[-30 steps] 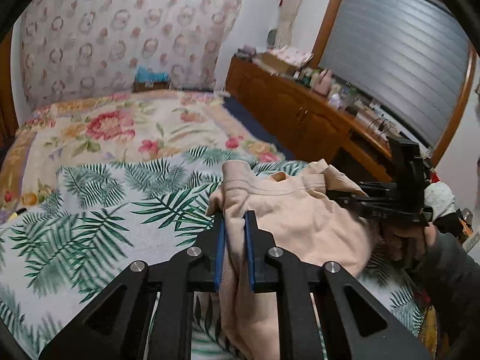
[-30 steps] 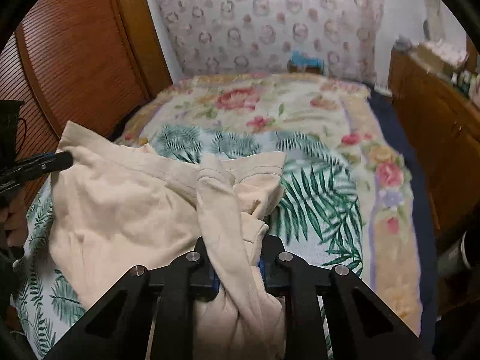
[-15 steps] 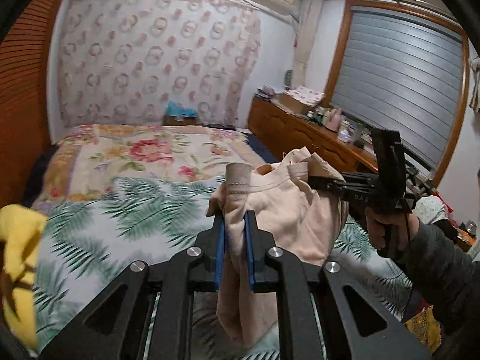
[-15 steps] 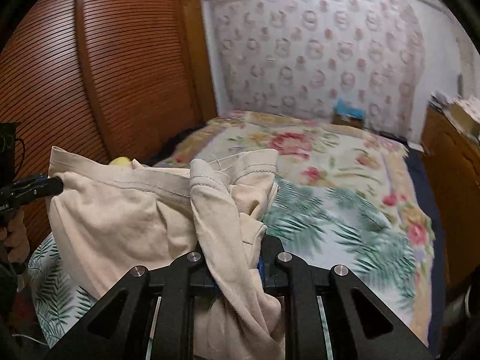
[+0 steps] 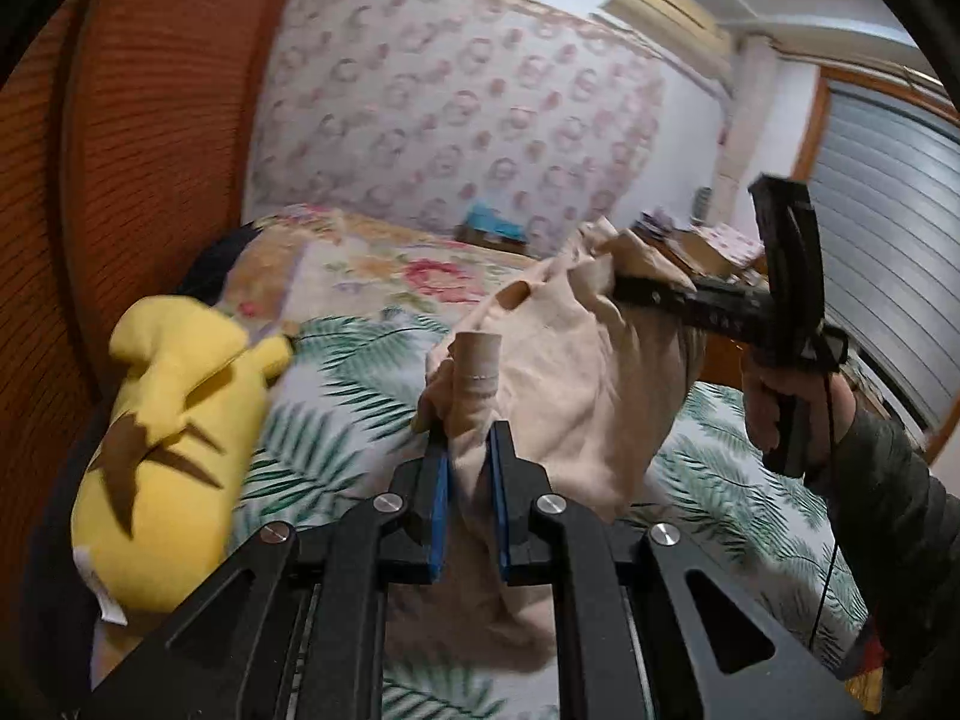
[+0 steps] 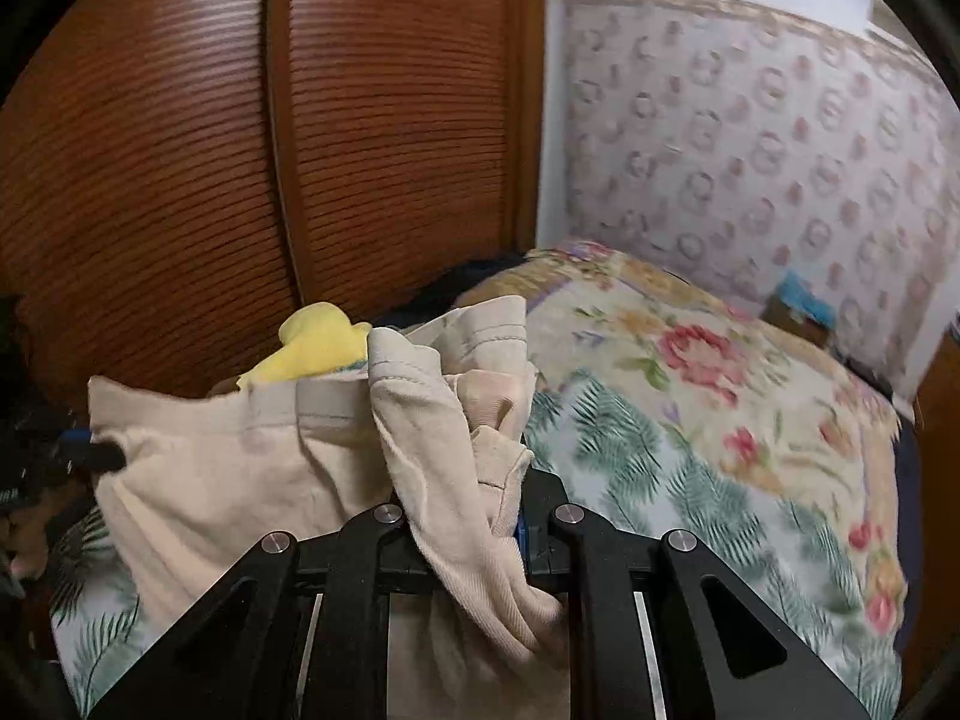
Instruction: Fold small clothes
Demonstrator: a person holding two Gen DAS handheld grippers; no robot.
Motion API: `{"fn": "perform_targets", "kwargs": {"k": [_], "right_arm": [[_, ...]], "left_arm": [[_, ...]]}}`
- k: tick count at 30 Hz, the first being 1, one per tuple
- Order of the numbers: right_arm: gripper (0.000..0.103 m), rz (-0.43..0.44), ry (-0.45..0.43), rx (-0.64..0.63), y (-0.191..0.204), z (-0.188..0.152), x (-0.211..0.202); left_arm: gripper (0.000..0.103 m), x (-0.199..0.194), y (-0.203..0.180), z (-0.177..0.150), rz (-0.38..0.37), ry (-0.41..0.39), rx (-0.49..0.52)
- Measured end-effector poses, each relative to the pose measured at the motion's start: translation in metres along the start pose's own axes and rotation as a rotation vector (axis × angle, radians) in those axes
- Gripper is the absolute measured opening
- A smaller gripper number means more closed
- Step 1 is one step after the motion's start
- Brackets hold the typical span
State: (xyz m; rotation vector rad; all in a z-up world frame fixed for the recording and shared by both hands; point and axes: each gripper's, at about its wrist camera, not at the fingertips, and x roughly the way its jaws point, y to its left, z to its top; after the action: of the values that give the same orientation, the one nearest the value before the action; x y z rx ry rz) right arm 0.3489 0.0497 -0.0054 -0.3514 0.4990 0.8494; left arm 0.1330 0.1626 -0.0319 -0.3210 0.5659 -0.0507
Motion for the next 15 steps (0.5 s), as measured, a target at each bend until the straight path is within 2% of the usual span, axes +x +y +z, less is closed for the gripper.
{"fn": "perform_targets", "kwargs": {"k": [5, 8, 11, 15], "right_arm": [[0.017, 0.024, 0.028, -0.079, 0.018, 0.031, 0.063], [0.017, 0.043, 0.041, -0.113, 0.032, 0.046, 0.098], [0.017, 0.069, 0.047, -0.137, 0.041, 0.062, 0.125], [0.017, 0.125, 0.064, -0.155, 0.052, 0.077, 0.153]], "left_arm": [[0.013, 0.003, 0.033, -0.008, 0.043, -0.017, -0.075], [0.013, -0.003, 0.056, -0.013, 0.053, -0.050, -0.153], [0.013, -0.005, 0.067, -0.014, 0.083, -0.071, -0.175], [0.013, 0.001, 0.072, -0.022, 0.126, -0.040, -0.175]]}}
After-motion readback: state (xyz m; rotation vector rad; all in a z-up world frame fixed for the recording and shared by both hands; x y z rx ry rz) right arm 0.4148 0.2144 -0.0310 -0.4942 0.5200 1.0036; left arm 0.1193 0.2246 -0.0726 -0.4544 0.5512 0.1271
